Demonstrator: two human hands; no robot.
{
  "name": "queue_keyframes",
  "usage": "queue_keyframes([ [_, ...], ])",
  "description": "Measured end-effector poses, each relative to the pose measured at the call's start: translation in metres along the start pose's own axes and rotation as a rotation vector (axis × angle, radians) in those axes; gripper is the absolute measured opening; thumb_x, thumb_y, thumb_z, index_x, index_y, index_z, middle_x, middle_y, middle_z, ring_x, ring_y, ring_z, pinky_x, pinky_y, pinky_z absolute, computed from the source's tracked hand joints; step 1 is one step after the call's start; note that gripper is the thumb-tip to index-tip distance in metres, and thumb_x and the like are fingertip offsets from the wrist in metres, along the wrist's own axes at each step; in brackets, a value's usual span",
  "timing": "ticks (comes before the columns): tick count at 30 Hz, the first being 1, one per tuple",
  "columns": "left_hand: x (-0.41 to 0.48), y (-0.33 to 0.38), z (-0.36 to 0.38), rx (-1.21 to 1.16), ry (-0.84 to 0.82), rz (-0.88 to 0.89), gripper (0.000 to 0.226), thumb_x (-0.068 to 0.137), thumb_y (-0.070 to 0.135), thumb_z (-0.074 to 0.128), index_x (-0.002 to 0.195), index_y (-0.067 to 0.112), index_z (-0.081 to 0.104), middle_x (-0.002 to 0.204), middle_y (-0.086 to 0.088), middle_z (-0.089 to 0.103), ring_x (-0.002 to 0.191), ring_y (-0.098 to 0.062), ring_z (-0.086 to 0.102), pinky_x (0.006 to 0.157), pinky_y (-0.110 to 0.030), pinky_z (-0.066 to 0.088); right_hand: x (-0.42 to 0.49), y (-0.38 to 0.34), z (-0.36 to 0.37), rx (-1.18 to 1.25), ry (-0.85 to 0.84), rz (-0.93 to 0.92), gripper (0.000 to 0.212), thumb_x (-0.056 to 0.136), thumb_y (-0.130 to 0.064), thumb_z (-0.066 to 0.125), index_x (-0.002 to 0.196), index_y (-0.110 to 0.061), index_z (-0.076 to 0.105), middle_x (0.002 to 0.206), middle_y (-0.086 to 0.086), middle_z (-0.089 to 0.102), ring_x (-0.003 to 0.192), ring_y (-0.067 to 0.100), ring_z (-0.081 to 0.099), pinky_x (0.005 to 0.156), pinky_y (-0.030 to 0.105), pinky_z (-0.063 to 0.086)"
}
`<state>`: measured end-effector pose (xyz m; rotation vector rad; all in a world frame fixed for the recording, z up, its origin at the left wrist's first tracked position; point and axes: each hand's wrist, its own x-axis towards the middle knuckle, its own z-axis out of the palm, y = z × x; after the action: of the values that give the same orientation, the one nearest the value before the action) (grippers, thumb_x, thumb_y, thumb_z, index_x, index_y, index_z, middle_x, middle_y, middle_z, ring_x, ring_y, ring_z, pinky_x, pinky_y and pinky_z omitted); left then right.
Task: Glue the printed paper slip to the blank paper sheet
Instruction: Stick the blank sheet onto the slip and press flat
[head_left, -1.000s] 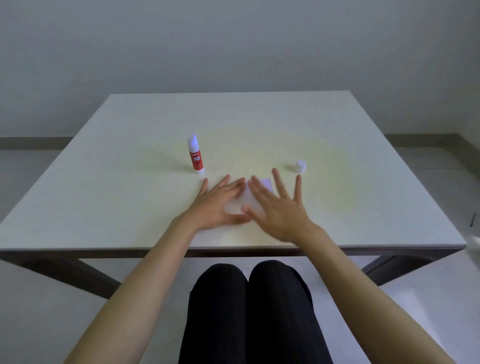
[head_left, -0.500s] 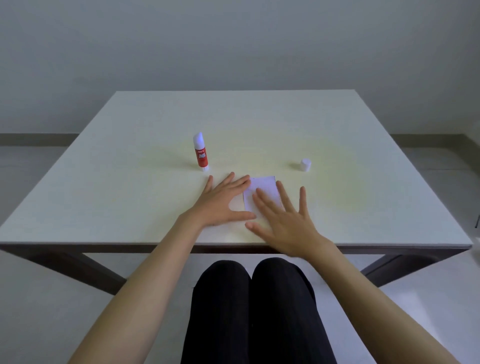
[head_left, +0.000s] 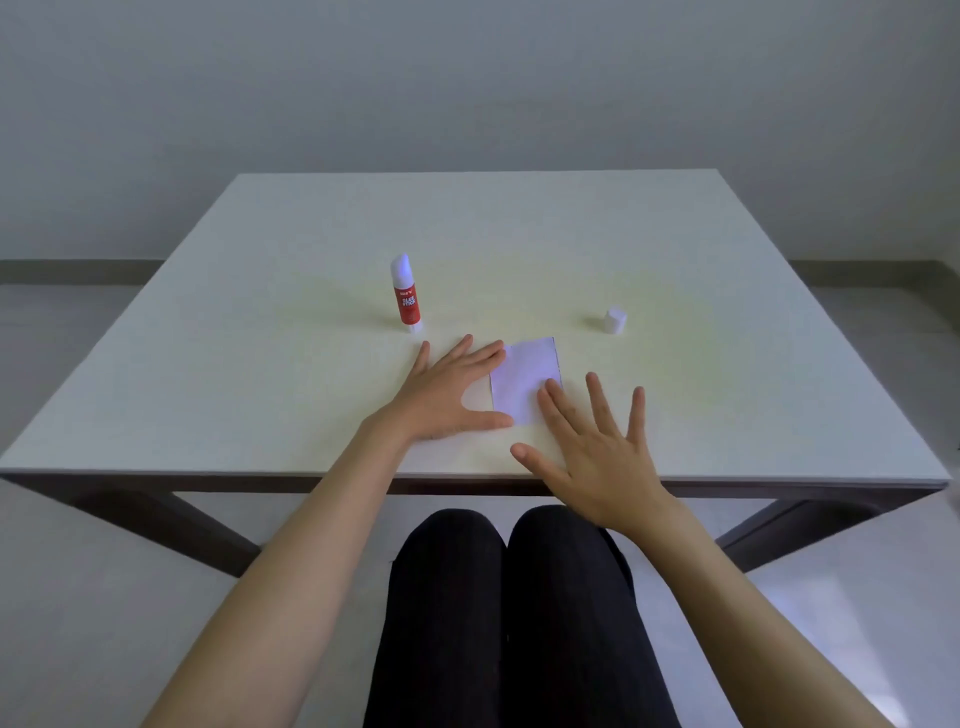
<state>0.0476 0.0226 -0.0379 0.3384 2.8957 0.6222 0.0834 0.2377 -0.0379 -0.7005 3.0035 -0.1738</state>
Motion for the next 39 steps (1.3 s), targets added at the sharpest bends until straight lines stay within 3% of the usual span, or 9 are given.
queue_keyframes([
  [3,-0.001,0.001,-0.001,-0.008,0.009,-0.005,0.092,0.074,0.07,0.052,0.15,0.033,0.014,0.156,0.026,0.007,0.146,-0.003,-0.007,0.115,-0.045,-0.014,0.01,-0.005,-0.006,0.023,0.019,-0.034,0.1,0.067,-0.081,-0.014,0.152,-0.028,-0.005,0.161,-0.015,-0.009,0.147,0.023,-0.02,0.108,0.058,-0.022],
  [6,-0.002,0.001,0.0,-0.035,0.014,-0.001,0.091,0.074,0.069,0.053,0.149,0.034,0.015,0.156,0.026,0.009,0.146,-0.003,-0.005,0.114,-0.045,-0.014,0.018,-0.019,-0.008,-0.035,0.023,-0.2,0.096,0.071,-0.081,-0.009,0.152,-0.03,0.001,0.16,-0.017,-0.002,0.146,0.022,-0.023,0.101,0.054,-0.034],
  [9,-0.001,-0.001,0.0,-0.03,0.016,0.006,0.092,0.073,0.07,0.052,0.149,0.034,0.015,0.156,0.026,0.009,0.146,-0.003,-0.005,0.114,-0.045,-0.014,0.033,-0.008,-0.009,-0.075,-0.021,-0.278,0.1,0.065,-0.082,-0.018,0.151,-0.035,0.002,0.159,-0.021,0.002,0.146,0.022,-0.023,0.1,0.054,-0.035],
  [13,0.001,-0.002,0.0,-0.027,0.008,0.006,0.094,0.071,0.073,0.051,0.149,0.034,0.015,0.156,0.027,0.009,0.145,-0.001,-0.006,0.113,-0.045,-0.017,0.058,0.028,-0.01,-0.091,-0.101,-0.235,0.084,0.069,-0.08,-0.016,0.146,-0.046,-0.012,0.157,-0.026,-0.01,0.146,0.022,-0.021,0.104,0.057,-0.028],
  [18,0.002,-0.003,0.001,-0.029,0.015,-0.003,0.091,0.073,0.069,0.054,0.149,0.035,0.017,0.154,0.03,0.009,0.145,0.001,-0.007,0.112,-0.042,-0.019,0.076,0.036,-0.017,-0.128,-0.107,-0.077,0.078,0.081,-0.072,-0.002,0.15,-0.035,-0.009,0.159,-0.021,-0.009,0.148,0.022,-0.016,0.107,0.059,-0.024],
  [23,0.002,-0.003,0.0,-0.056,0.036,0.013,0.097,0.066,0.077,0.049,0.148,0.034,0.02,0.155,0.028,0.013,0.145,-0.001,-0.003,0.113,-0.045,-0.015,0.035,-0.001,-0.001,-0.092,-0.014,-0.333,0.088,0.076,-0.079,-0.005,0.151,-0.033,-0.007,0.159,-0.02,-0.006,0.147,0.021,-0.02,0.103,0.053,-0.034],
  [31,0.0,-0.002,0.0,-0.032,0.025,0.002,0.091,0.074,0.069,0.055,0.149,0.034,0.017,0.156,0.027,0.011,0.145,0.0,-0.006,0.113,-0.044,-0.018,0.061,0.032,-0.016,-0.072,-0.121,-0.099,0.073,0.086,-0.07,0.004,0.149,-0.037,-0.009,0.159,-0.021,-0.011,0.147,0.02,-0.02,0.112,0.059,-0.02],
  [36,0.001,-0.003,0.001,-0.04,0.031,0.013,0.094,0.07,0.074,0.052,0.148,0.036,0.018,0.154,0.03,0.011,0.144,0.002,-0.005,0.113,-0.042,-0.017,0.021,0.015,-0.012,0.041,-0.118,-0.261,0.093,0.07,-0.085,-0.007,0.149,-0.036,-0.01,0.157,-0.023,-0.012,0.142,0.012,-0.03,0.107,0.051,-0.03],
  [39,0.0,-0.003,0.0,-0.03,0.021,0.008,0.094,0.069,0.074,0.05,0.149,0.035,0.018,0.155,0.029,0.01,0.145,0.001,-0.005,0.114,-0.043,-0.016,0.007,0.02,-0.011,0.065,-0.199,-0.242,0.09,0.069,-0.085,-0.007,0.148,-0.041,-0.012,0.156,-0.026,-0.015,0.142,0.011,-0.03,0.108,0.052,-0.03],
])
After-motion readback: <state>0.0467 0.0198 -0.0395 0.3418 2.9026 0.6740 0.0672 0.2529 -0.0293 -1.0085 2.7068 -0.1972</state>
